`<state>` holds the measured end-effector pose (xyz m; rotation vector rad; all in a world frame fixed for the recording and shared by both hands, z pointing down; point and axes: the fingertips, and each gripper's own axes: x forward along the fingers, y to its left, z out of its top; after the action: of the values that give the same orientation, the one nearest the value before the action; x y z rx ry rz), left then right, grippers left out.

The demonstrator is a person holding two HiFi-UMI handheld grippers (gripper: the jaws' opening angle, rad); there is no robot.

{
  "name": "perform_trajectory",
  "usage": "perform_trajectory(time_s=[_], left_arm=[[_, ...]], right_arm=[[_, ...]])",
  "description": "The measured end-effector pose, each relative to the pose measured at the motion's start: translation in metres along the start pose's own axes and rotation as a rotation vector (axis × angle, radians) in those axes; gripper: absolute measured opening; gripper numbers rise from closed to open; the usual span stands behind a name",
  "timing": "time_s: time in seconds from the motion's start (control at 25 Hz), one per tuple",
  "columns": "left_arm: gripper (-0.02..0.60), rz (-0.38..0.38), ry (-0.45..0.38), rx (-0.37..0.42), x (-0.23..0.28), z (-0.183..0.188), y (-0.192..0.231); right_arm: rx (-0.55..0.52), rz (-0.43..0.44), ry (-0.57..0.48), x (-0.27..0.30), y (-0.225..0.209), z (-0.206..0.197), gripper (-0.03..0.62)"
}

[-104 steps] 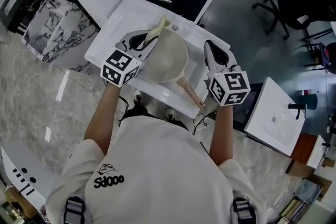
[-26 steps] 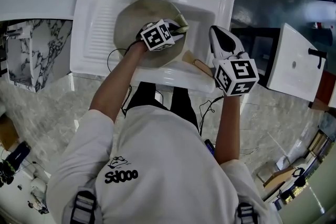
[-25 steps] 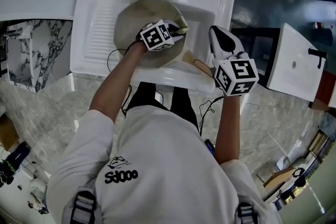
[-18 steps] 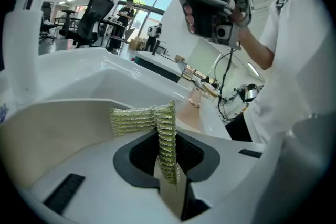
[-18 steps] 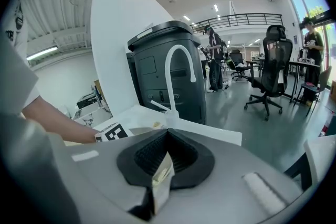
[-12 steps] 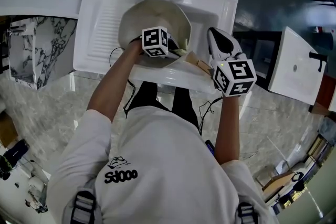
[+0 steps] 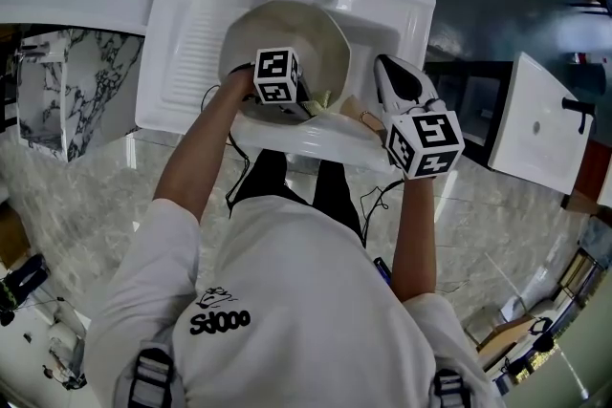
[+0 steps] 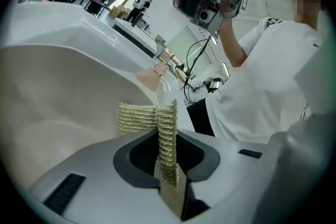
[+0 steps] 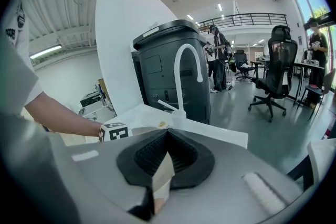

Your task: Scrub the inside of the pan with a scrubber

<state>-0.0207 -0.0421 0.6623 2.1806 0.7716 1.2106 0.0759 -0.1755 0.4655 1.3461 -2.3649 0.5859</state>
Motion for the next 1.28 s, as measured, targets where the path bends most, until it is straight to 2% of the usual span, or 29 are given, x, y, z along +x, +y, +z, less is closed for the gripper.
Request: perform_trajectory(time_s=[0.32, 0.48, 0.68, 0.88, 1.0, 1.28], left_arm=[[0.071, -0.043, 0.199, -0.003, -0.002, -0.029, -0.01], [0.071, -0.018, 0.234, 0.014, -0.001, -0.033, -0.007], [0.071, 0.129, 0.261, 0.045, 0.004, -0.03, 0.018], [0.071, 0.283, 0.247, 0.049, 0.006, -0.021, 0.048], [0.071, 0.338, 0.21, 0.031, 0.0, -0.008, 0.06], [0.071, 0.551, 0.143, -0.05, -0.026, 0.014, 0.108]], right_arm=[[-0.003, 0.01, 0.003, 0.0, 0.006, -0.002, 0.009], [0.011, 0.006, 0.008, -0.002, 0.003, -0.006, 0.009], [0.019, 0.009, 0.014, 0.0, 0.004, -0.01, 0.009], [0.025, 0.0, 0.022, -0.001, 0.0, -0.013, 0.009], [0.032, -0.005, 0.029, -0.002, -0.004, -0.017, 0.009], [0.046, -0.015, 0.036, -0.002, -0.011, -0.018, 0.009]])
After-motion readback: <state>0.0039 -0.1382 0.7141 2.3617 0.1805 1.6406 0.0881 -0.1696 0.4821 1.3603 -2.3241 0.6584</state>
